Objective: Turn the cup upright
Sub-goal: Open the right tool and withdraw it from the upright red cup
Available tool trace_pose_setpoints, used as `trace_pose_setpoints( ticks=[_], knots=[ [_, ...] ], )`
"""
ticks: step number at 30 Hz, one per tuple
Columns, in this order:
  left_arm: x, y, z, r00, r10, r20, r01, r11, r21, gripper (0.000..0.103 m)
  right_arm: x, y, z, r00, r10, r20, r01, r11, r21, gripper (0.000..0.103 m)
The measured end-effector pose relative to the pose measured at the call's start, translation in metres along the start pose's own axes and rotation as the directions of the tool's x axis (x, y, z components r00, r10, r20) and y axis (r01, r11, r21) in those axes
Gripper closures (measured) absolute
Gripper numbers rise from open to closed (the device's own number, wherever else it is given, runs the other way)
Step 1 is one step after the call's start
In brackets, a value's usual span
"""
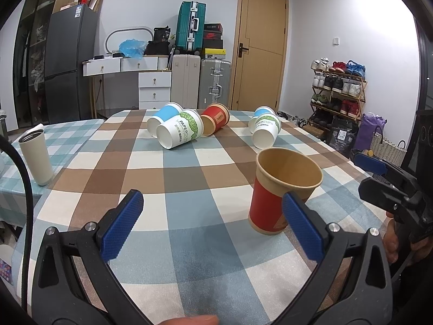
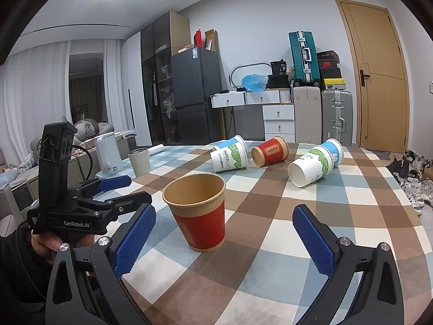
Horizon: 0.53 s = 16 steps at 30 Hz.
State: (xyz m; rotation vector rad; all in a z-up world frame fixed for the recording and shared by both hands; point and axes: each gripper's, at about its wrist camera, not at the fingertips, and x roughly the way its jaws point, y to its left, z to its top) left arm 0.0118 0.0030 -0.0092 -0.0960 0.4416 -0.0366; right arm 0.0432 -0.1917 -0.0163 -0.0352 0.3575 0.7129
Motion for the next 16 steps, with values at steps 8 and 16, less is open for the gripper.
trace_pose_setpoints(
  ticks=[8, 16],
  knots=[
    [-0.0004, -0.0004, 0.0002, 1.0, 0.001, 0.0, -0.001, 1.0, 0.002, 0.001, -0.0003, 0.0001, 0.0003, 1.0, -0.001, 0.001, 0.001, 1.0, 0.0, 0.0],
    [-0.0007, 0.0001, -0.0001, 1.0, -0.001, 0.0, 0.001, 1.0, 0.001, 0.001, -0.0002, 0.0001, 0.0004, 1.0, 0.0, 0.001, 0.0, 1.0, 0.001, 0.0]
  ],
)
